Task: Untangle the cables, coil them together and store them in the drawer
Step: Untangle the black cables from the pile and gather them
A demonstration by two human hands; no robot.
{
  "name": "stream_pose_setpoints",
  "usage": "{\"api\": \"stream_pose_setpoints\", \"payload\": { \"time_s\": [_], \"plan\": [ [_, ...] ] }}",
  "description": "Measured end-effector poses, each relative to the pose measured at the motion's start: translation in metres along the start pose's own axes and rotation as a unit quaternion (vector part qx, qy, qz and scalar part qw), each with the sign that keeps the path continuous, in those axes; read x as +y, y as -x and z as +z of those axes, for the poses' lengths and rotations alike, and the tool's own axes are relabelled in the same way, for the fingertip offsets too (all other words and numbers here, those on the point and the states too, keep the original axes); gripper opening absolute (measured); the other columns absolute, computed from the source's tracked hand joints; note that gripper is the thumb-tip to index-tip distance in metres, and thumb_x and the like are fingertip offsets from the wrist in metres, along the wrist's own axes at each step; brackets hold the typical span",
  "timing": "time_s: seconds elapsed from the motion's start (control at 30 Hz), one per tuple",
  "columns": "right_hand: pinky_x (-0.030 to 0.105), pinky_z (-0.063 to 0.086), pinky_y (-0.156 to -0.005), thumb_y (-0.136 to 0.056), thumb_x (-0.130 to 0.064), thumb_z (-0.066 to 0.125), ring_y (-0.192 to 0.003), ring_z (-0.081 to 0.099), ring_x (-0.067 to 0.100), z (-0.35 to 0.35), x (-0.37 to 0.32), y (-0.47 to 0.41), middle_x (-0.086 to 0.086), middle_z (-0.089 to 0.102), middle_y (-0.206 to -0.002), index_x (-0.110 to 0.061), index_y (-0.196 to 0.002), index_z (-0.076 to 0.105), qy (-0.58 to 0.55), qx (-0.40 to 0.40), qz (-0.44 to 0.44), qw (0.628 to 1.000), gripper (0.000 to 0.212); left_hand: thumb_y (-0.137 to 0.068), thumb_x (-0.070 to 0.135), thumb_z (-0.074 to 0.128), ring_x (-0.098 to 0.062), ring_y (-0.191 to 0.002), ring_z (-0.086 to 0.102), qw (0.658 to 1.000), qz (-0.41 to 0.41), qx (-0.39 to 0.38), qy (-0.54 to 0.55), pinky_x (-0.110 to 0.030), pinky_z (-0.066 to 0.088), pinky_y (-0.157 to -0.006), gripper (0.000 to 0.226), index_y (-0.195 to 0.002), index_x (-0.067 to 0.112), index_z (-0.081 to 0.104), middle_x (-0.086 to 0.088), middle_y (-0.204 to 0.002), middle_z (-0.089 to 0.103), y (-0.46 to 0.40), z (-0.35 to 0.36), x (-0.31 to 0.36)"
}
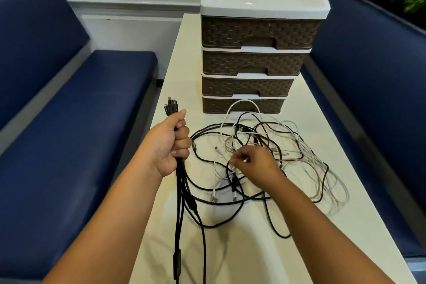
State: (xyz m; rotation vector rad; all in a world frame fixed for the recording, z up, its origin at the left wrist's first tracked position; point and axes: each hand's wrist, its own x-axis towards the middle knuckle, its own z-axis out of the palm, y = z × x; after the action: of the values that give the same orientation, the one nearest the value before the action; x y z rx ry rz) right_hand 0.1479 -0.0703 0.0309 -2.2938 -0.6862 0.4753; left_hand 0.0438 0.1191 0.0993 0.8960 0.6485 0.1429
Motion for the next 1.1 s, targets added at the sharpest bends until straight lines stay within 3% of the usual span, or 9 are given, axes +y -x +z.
{"api": "stream_pose_setpoints", "payload": {
  "time_s": [0.1,0.2,0.43,0.5,0.6,0.73,0.87,1.0,1.1],
  "plan": [
    [0.020,0.044,-0.066,-0.087,-0.024,0.068,-0.072,0.059,0.004,0.028,-0.024,0.010,-0.008,0.069,-0.087,-0.020,-0.090,0.076,0.056,-0.101,-0.127,0.985,0.010,-0.099,0.035,0.050,-0.004,-0.035,0.015,1.000,-0.003,0.002,-0.002,-0.017,0.009,-0.034,0.043,-0.060,0.024,0.034,0.010,-0.047,0.019,0.000,-0.001,-0.001],
    [0.031,0.043,-0.073,-0.085,-0.033,0.068,-0.090,0.058,0.021,0.060,-0.034,0.017,0.002,0.070,-0.091,-0.018,-0.091,0.076,0.167,-0.131,-0.223,0.951,0.018,-0.099,0.035,0.050,-0.005,-0.035,0.015,1.000,-0.004,0.007,-0.003,-0.017,0.010,-0.033,0.043,-0.061,0.024,0.034,0.010,-0.048,0.019,0.002,-0.003,-0.002],
    [0.036,0.023,-0.074,-0.088,-0.025,0.053,-0.100,0.050,0.031,0.088,-0.035,0.028,0.007,0.060,-0.095,-0.012,-0.087,0.066,0.324,-0.065,-0.210,0.920,0.019,-0.099,0.035,0.051,-0.004,-0.035,0.015,1.000,-0.010,0.020,0.006,-0.016,0.010,-0.032,0.043,-0.061,0.023,0.034,0.010,-0.047,0.018,0.008,-0.011,-0.002],
    [0.035,0.030,-0.076,-0.085,-0.029,0.054,-0.098,0.052,0.027,0.077,-0.042,0.027,0.004,0.062,-0.094,-0.016,-0.085,0.066,0.266,-0.071,-0.159,0.948,0.018,-0.098,0.034,0.051,-0.004,-0.035,0.016,0.999,-0.024,0.026,0.013,-0.016,0.011,-0.032,0.042,-0.061,0.023,0.035,0.010,-0.047,0.018,0.009,-0.013,-0.001],
    [0.034,0.047,-0.072,-0.089,-0.029,0.058,-0.075,0.059,0.017,0.043,-0.061,0.025,0.002,0.069,-0.085,-0.019,-0.083,0.062,-0.010,-0.059,-0.045,0.997,0.012,-0.098,0.032,0.052,-0.004,-0.034,0.016,0.998,-0.048,0.039,0.016,-0.015,0.012,-0.030,0.036,-0.066,0.020,0.041,0.010,-0.048,0.019,0.011,-0.013,0.001],
    [0.029,0.047,-0.074,-0.099,-0.012,0.050,-0.065,0.054,0.013,-0.013,-0.085,0.035,-0.001,0.062,-0.064,-0.012,-0.092,0.054,-0.390,-0.090,-0.057,0.914,0.008,-0.095,0.046,0.056,-0.003,-0.033,0.017,0.996,-0.068,0.053,-0.011,-0.014,0.013,-0.030,0.036,-0.088,0.011,0.058,0.010,-0.046,0.020,0.013,-0.002,0.000],
    [0.023,0.046,-0.066,-0.098,-0.005,0.052,-0.062,0.053,0.015,-0.038,-0.084,0.057,0.005,0.058,-0.065,-0.009,-0.094,0.052,-0.385,-0.225,-0.144,0.883,0.005,-0.086,0.067,0.052,-0.002,-0.035,0.016,0.999,-0.038,0.023,-0.014,-0.014,0.011,-0.034,0.063,-0.101,0.007,0.065,0.011,-0.046,0.022,0.016,0.017,0.003],
    [0.030,0.049,-0.071,-0.097,-0.009,0.056,-0.073,0.059,0.026,-0.026,-0.061,0.072,0.010,0.066,-0.079,-0.013,-0.096,0.052,-0.308,-0.326,-0.115,0.886,0.005,-0.095,0.050,0.053,-0.002,-0.034,0.021,0.999,0.019,-0.004,-0.045,-0.015,0.012,-0.032,0.039,-0.087,0.013,0.065,0.011,-0.044,0.028,0.021,0.032,0.008],
    [0.032,0.051,-0.084,-0.096,-0.025,0.055,-0.091,0.062,0.029,-0.026,-0.054,0.069,0.010,0.069,-0.095,-0.009,-0.100,0.058,-0.381,-0.302,-0.061,0.871,0.016,-0.096,0.039,0.053,-0.003,-0.035,0.018,0.995,0.020,-0.065,-0.078,-0.016,0.011,-0.033,0.033,-0.070,0.019,0.053,0.010,-0.047,0.026,0.031,0.041,0.009]
  ]
}}
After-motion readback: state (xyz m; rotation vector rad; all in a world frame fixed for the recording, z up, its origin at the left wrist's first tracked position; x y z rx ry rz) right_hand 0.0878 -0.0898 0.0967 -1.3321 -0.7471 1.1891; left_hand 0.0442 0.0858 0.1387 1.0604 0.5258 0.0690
